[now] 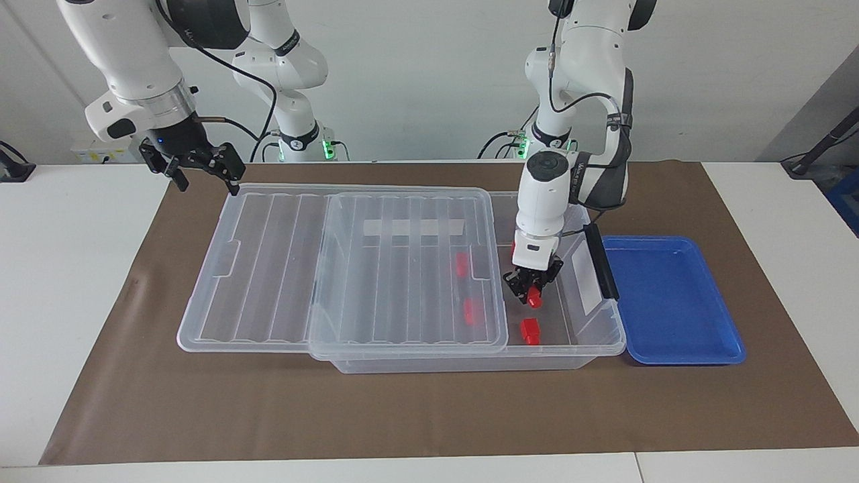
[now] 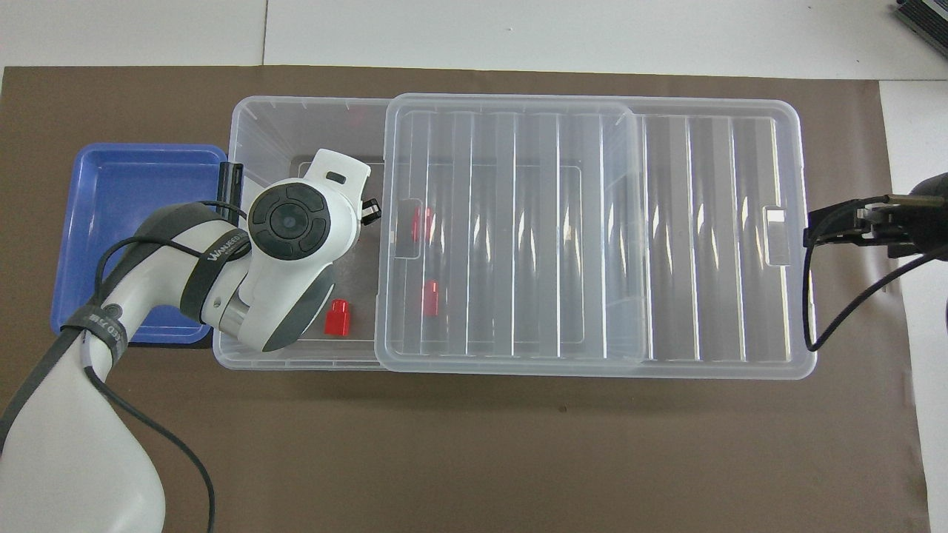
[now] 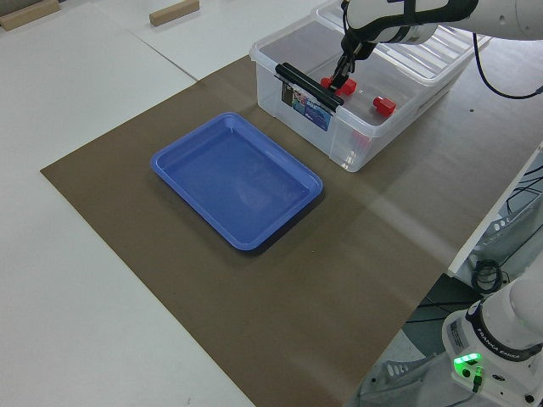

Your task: Place red block in blue tray from box

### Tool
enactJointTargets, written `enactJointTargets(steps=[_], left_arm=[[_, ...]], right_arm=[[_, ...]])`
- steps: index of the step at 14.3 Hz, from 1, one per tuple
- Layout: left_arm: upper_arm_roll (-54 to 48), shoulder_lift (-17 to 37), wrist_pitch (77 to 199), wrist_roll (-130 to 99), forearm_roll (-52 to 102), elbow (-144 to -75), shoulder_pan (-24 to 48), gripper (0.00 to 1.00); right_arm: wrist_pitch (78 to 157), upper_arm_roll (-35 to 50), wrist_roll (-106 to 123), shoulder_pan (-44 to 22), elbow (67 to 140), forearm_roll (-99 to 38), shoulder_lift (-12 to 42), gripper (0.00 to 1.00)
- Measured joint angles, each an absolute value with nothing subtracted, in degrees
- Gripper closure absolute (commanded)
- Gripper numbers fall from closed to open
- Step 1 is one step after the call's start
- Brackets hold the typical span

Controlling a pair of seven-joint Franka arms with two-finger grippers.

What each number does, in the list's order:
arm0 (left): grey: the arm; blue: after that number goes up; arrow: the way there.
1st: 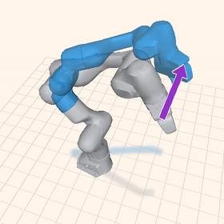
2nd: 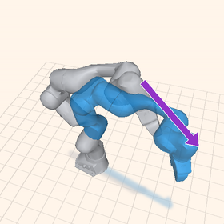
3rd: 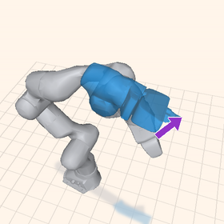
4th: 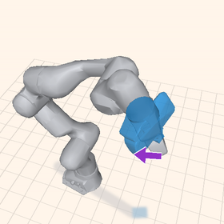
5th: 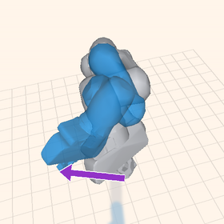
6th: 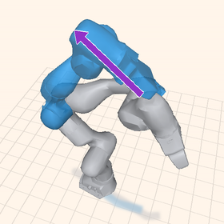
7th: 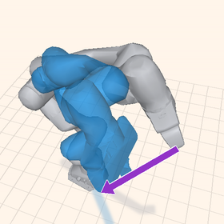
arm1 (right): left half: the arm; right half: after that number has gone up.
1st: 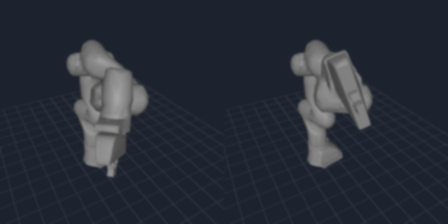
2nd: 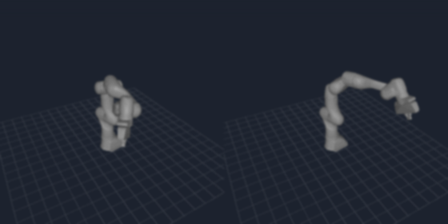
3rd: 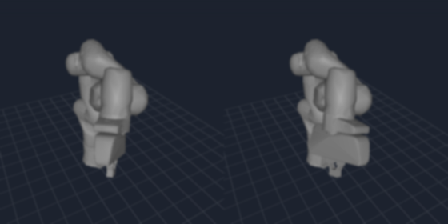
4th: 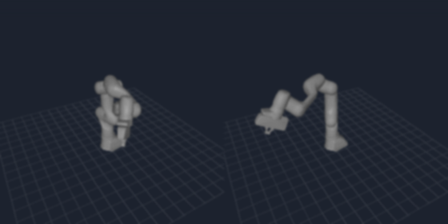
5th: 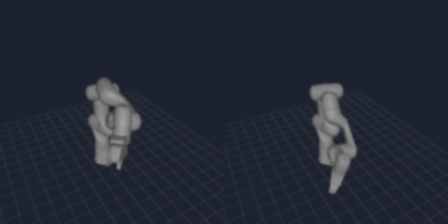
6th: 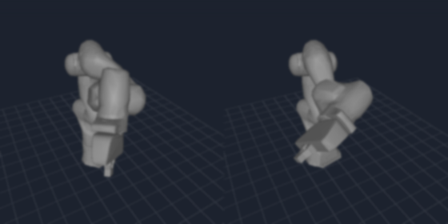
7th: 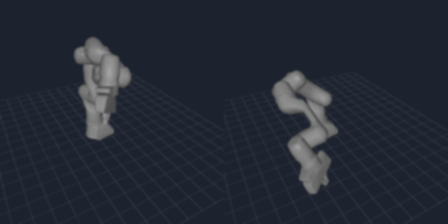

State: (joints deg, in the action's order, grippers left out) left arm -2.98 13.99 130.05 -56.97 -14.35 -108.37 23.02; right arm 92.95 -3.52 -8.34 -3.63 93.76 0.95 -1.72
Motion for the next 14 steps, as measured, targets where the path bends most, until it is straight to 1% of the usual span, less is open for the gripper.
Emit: enactJointTargets(steps=[4, 7, 8, 9, 10, 11, 12, 13, 14], left_arm=[[-2.9, 8.93, 122.11, -57.01, -14.35, -107.46, 23.02, 1.0], [-3.13, 6.18, 113.21, -57.01, -14.35, -104.16, 23.02, 1.0], [-3.24, 5.72, 110.24, -56.84, -14.35, -102.44, 23.02, 1.0], [-3.21, 5.32, 107.78, -56.11, -14.24, -100.85, 23.02, 1.0], [-2.95, 4.8, 105.6, -54.17, -13.66, -99.25, 22.98, 1.0], [-2.44, 4.08, 103.51, -50.79, -12.58, -97.75, 22.65, 1.0], [-2.1, 3.14, 101.52, -46.24, -11.32, -96.65, 21.33, 1.0], [-1.94, 2.12, 99.85, -40.2, -10.03, -95.88, 18.92, 1.0], [-1.71, 1.2, 98.82, -33.32, -9.12, -95.54, 16.12, 1.0]], right_arm=[[92.95, -3.53, -8.34, -3.6, 93.77, 0.95, -1.73, 0.0], [93.32, -3.54, -8.3, -3.47, 93.78, 0.95, -1.73, 0.0], [93.68, -3.54, -8.11, -3.4, 93.81, 0.95, -1.73, 0.03], [94.03, -3.56, -7.7, -3.29, 93.86, 0.95, -1.74, 0.11], [94.65, -3.58, -6.95, -3.06, 94.0, 0.95, -1.74, 0.23], [95.7, -3.58, -5.75, -2.63, 94.29, 0.95, -1.74, 0.37], [96.77, -3.62, -4.4, -2.11, 94.72, 0.95, -1.73, 0.57], [97.73, -3.65, -2.91, -1.5, 95.24, 0.95, -1.71, 0.82], [98.31, -3.66, -1.6, -0.89, 95.67, 0.95, -1.66, 1.0]])
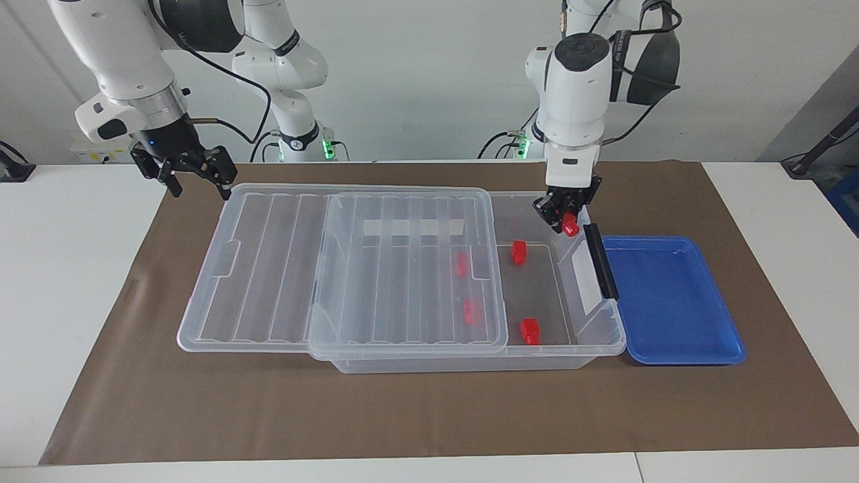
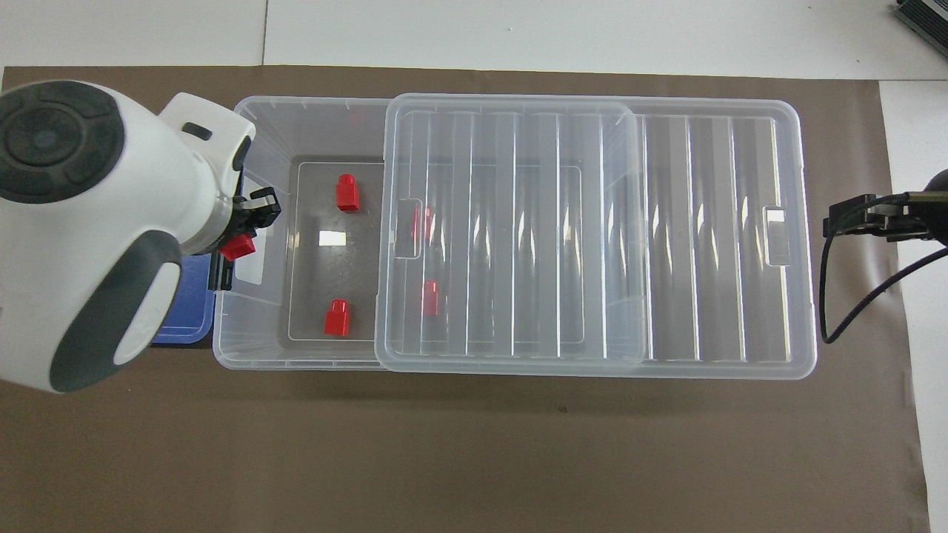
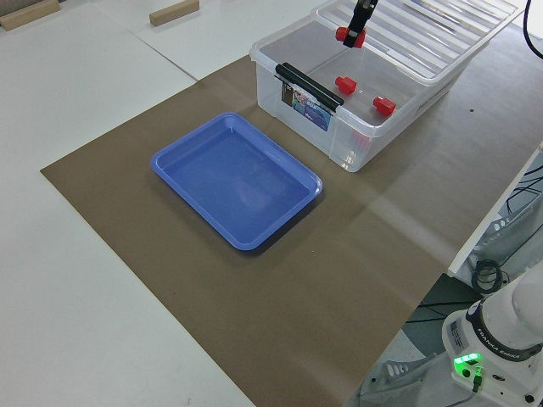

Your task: Place red block in blue tray from box

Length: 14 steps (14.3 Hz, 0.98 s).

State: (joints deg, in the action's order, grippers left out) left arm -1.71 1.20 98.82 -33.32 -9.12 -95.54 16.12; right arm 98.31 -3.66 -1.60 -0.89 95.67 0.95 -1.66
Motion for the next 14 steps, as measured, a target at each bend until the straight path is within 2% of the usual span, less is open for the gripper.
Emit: enactJointTargets(steps=[4, 6, 10, 14], left_arm=[[-1.07, 0.24, 98.59, -5.08, -7.75, -95.87, 4.53, 1.0], [-0.98, 0.2, 102.26, 3.0, -6.66, -97.7, 0.3, 1.0], [-0.98, 0.79, 115.26, 8.65, -6.43, -105.98, -1.54, 1.0], [-0.99, 3.81, 128.08, 10.27, -6.42, -112.47, -3.01, 1.0]], right_arm=[[102.16, -3.73, 3.98, 2.14, 97.71, 0.95, -0.96, 1.0], [104.94, -3.75, 7.56, 3.87, 99.06, 0.95, 0.03, 1.0], [109.63, -3.77, 14.2, 6.25, 99.87, 0.95, 3.58, 1.0], [115.23, -3.77, 18.15, 6.92, 101.67, -2.24, 6.73, 1.0]])
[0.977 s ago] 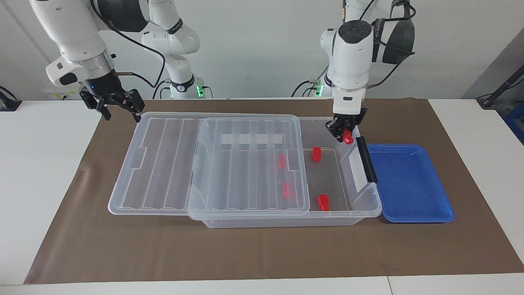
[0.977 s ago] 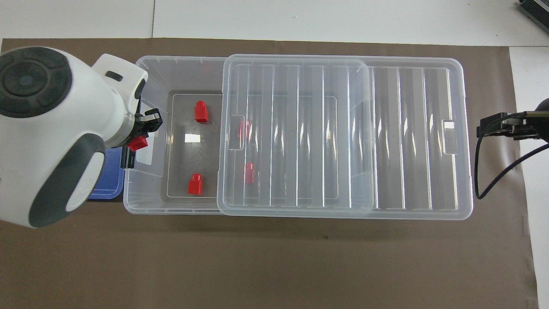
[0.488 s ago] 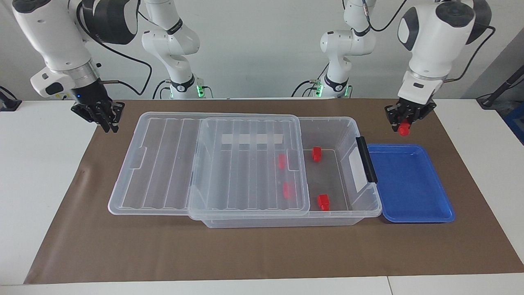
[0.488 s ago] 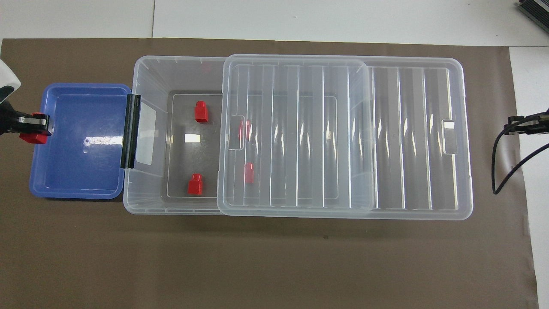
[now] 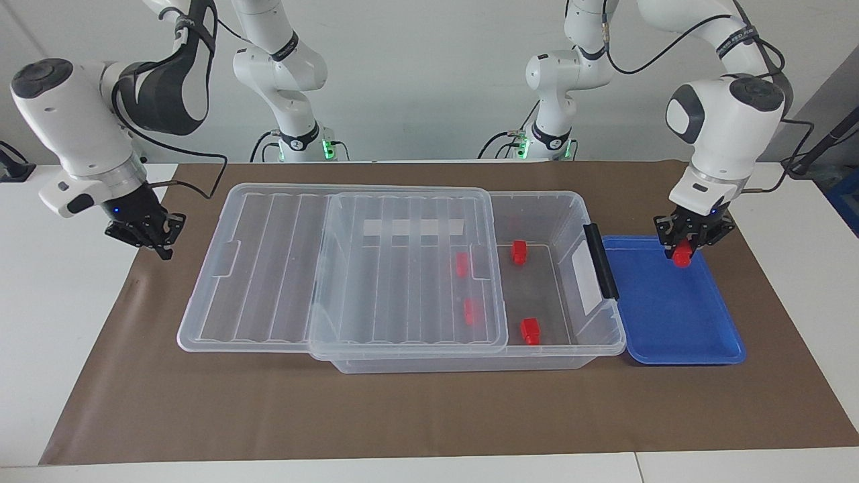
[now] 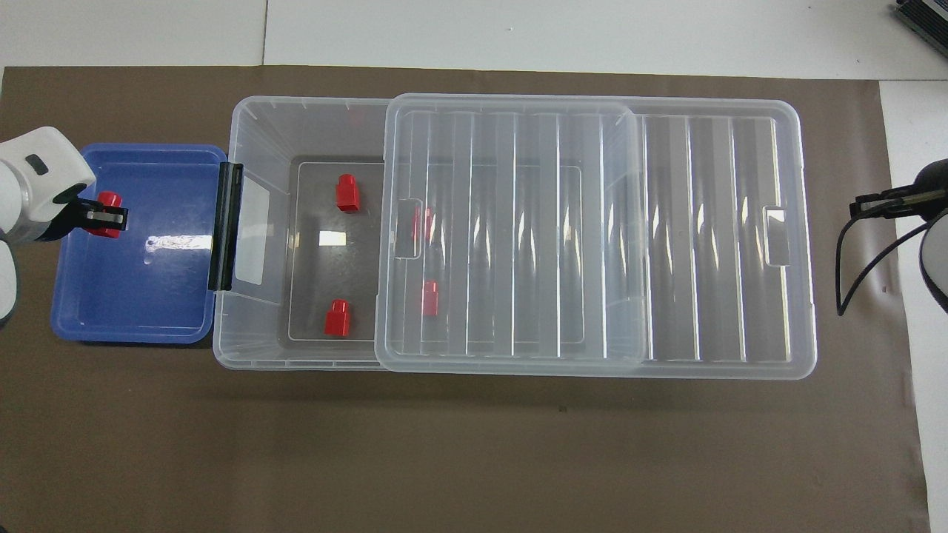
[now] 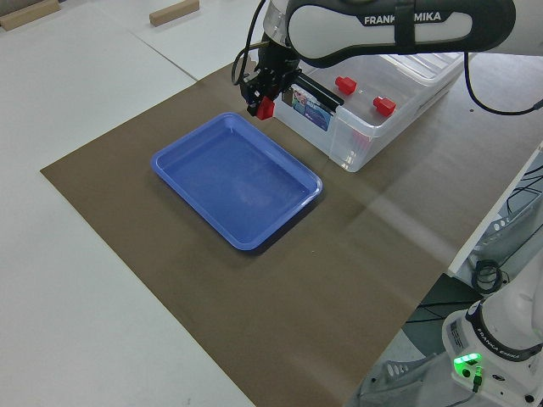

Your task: Place red block in blue tray from box

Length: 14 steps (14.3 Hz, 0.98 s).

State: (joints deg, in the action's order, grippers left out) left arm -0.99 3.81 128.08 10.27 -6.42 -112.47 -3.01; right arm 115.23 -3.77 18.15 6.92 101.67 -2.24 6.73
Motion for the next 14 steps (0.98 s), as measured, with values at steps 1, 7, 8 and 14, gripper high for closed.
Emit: enactJointTargets(steps=[1, 7, 8, 14], left_arm=[[-1.02, 4.6, 131.31, 10.27, -5.91, -114.07, -3.62, 1.0], [-1.0, 8.66, 140.73, 13.2, -1.21, -118.1, -5.93, 1.0], [-1.01, 10.14, 143.01, 13.23, -1.21, -118.32, -6.05, 1.0], [-1.07, 17.93, 151.72, 13.72, -1.19, -118.82, -6.51, 1.0]], right_arm=[[116.16, -3.77, 18.84, 7.06, 102.09, -3.33, 7.42, 1.0], [117.02, -3.55, 19.46, 6.0, 102.61, -4.53, 9.07, 1.0], [117.03, -3.55, 19.46, 5.69, 102.61, -4.57, 9.07, 1.0], [117.09, -3.51, 18.74, 3.71, 102.63, -7.29, 9.07, 1.0]])
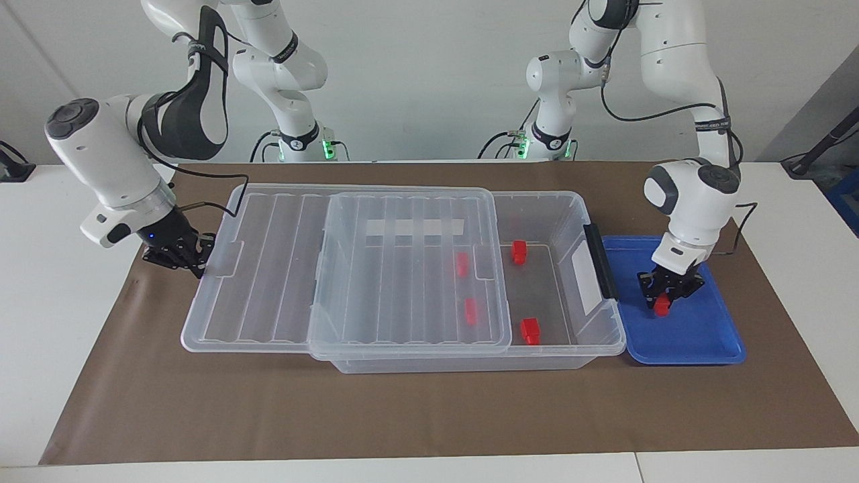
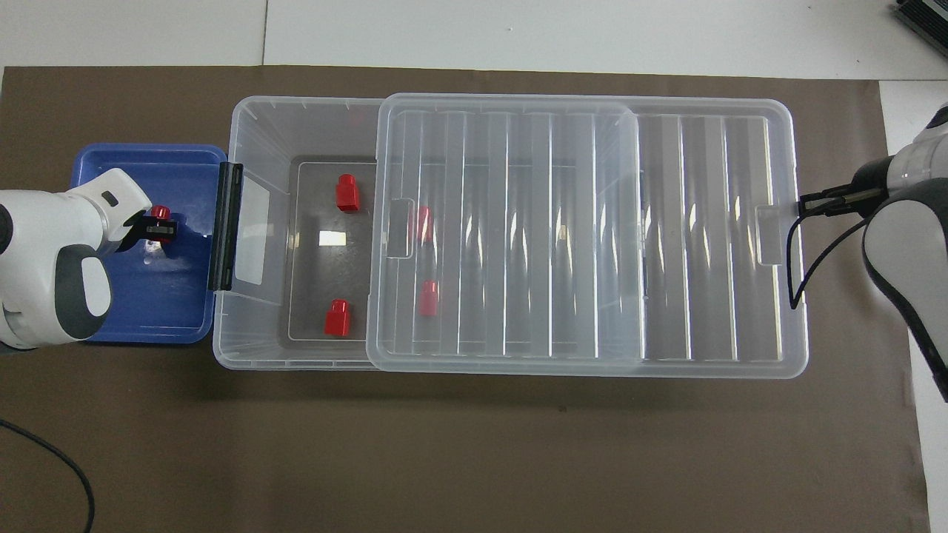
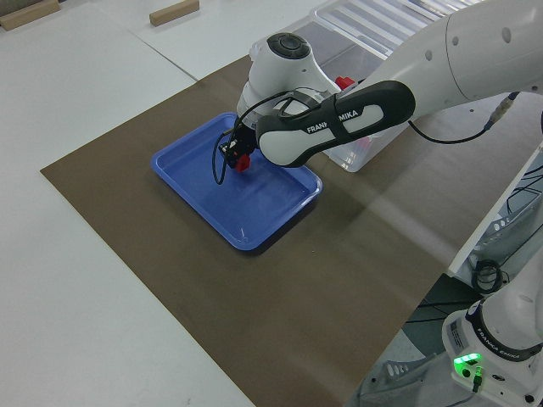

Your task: Place red block in blue tray from box

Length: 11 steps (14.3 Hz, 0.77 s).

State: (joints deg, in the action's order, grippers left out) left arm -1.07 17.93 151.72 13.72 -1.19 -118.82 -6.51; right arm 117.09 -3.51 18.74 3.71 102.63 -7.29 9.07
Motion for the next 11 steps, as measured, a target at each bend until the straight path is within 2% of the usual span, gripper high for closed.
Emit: enactJointTargets(steps=[3, 4, 5, 6, 11], left_arm=[[-1.06, 18.1, 152.1, 13.91, -1.19, -119.08, -6.65, 1.0], [-1.07, 18.1, 152.14, 13.96, -1.19, -119.12, -6.65, 0.73], [-1.09, 18.1, 152.15, 14.0, -1.19, -119.16, -6.65, 0.3], [-1.13, 18.1, 152.16, 14.12, -1.19, -119.18, -6.65, 0.0], [-1.6, 18.04, 152.19, 14.87, -1.19, -118.9, -6.55, 0.0]], right_arm=[[117.22, -3.52, 15.63, 1.38, 102.64, -7.42, 9.07, 1.0], [117.36, -3.51, 14.34, 0.36, 102.64, -7.43, 9.07, 1.0], [117.55, -3.5, 13.27, -0.53, 102.64, -7.43, 9.07, 1.0], [117.76, -3.5, 12.25, -1.31, 102.64, -7.44, 9.07, 1.0], [118.3, -3.5, 8.88, -3.51, 102.65, -7.44, 9.07, 1.0]])
